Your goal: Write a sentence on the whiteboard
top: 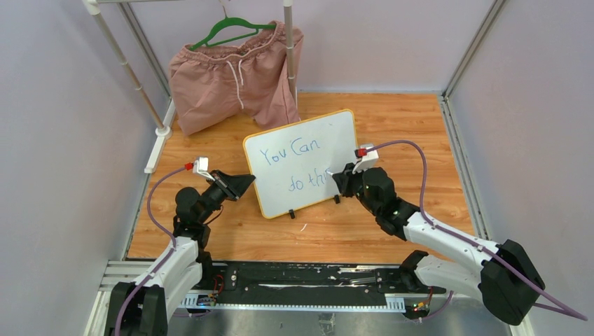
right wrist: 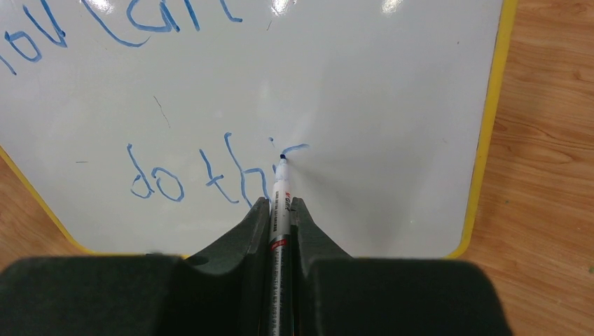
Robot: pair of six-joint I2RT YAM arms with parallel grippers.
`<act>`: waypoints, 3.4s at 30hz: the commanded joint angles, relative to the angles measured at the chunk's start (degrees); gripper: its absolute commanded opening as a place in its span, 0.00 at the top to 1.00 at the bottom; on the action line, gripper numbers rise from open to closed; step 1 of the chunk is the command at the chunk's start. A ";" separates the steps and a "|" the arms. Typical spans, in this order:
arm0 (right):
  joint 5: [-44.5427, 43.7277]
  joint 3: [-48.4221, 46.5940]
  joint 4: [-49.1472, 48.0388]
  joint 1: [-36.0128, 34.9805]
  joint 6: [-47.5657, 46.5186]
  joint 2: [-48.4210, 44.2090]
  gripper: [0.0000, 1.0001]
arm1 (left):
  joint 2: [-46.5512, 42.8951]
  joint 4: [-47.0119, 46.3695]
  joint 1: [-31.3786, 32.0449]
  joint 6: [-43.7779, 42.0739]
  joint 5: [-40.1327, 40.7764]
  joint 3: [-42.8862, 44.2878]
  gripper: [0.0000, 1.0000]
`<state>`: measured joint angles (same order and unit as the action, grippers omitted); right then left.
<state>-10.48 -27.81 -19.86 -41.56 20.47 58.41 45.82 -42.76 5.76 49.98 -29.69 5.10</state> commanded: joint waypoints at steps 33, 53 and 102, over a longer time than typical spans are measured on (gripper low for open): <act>-3.72 0.60 6.56 3.17 0.18 -1.71 1.00 | -0.74 -2.50 0.31 0.74 -0.72 -0.34 1.00; -0.20 1.64 7.24 2.76 1.55 -1.62 1.00 | -0.86 -2.51 0.32 0.91 -0.81 -0.16 1.00; -3.07 -0.92 16.81 -1.08 0.07 -15.01 1.00 | -0.81 -2.50 0.35 0.53 -0.72 -0.33 1.00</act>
<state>-10.87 -27.44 -7.75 -42.02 22.09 48.40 45.78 -42.76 5.76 50.13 -29.87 5.10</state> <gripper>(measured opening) 0.150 0.150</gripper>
